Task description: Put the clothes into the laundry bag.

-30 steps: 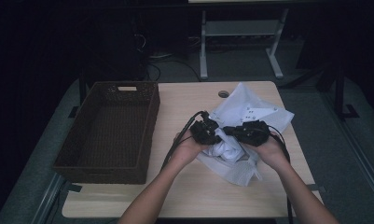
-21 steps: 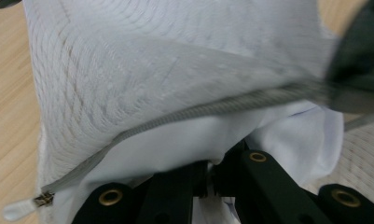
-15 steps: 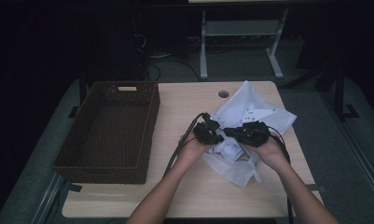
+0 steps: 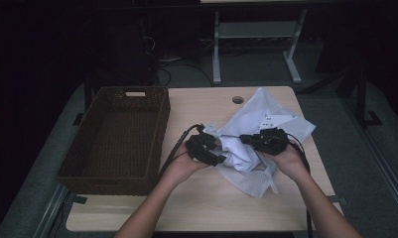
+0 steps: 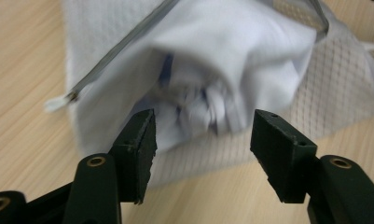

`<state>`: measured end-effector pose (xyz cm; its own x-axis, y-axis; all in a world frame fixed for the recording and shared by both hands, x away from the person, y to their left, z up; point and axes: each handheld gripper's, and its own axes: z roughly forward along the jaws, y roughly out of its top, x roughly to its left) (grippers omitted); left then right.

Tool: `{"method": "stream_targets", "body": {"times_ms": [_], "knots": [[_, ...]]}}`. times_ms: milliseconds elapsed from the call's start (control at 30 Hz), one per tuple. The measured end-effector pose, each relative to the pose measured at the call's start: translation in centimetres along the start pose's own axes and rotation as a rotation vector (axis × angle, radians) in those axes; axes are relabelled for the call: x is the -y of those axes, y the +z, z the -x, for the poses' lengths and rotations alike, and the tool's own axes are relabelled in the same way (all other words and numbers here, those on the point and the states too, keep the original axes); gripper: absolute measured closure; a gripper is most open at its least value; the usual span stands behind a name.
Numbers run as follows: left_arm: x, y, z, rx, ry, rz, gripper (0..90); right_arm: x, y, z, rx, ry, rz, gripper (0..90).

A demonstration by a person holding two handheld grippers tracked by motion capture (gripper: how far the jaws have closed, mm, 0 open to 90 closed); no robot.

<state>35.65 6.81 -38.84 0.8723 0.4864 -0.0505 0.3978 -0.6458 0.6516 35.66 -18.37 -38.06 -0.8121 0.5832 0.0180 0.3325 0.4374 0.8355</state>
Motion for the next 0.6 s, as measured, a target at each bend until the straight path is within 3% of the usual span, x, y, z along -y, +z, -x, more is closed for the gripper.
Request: {"method": "stream_targets", "body": {"times_ms": [100,267,367,467,600], "knots": [[0.5,-1.5,-0.5,-0.033,-0.002,0.025,35.7,-0.1,0.0,0.0,0.001,-0.003,-0.003,88.8],[-0.1,-2.1,-2.0,-0.07,-0.018,0.056,35.7,-0.1,0.2,-0.1,-0.001,-0.007,-0.004,88.8],[-0.7,-1.4,-2.8,-0.072,-0.022,0.067,43.9,-0.1,0.1,-0.1,-0.002,-0.006,-0.004,88.8],[-1.2,-0.5,-3.2,-0.076,-0.005,0.073,56.8,-0.1,0.0,0.0,-0.003,-0.005,-0.001,88.8],[-1.6,0.5,-3.2,-0.048,0.021,0.059,76.8,-0.1,-0.1,0.0,-0.002,-0.001,0.001,88.8]]}}
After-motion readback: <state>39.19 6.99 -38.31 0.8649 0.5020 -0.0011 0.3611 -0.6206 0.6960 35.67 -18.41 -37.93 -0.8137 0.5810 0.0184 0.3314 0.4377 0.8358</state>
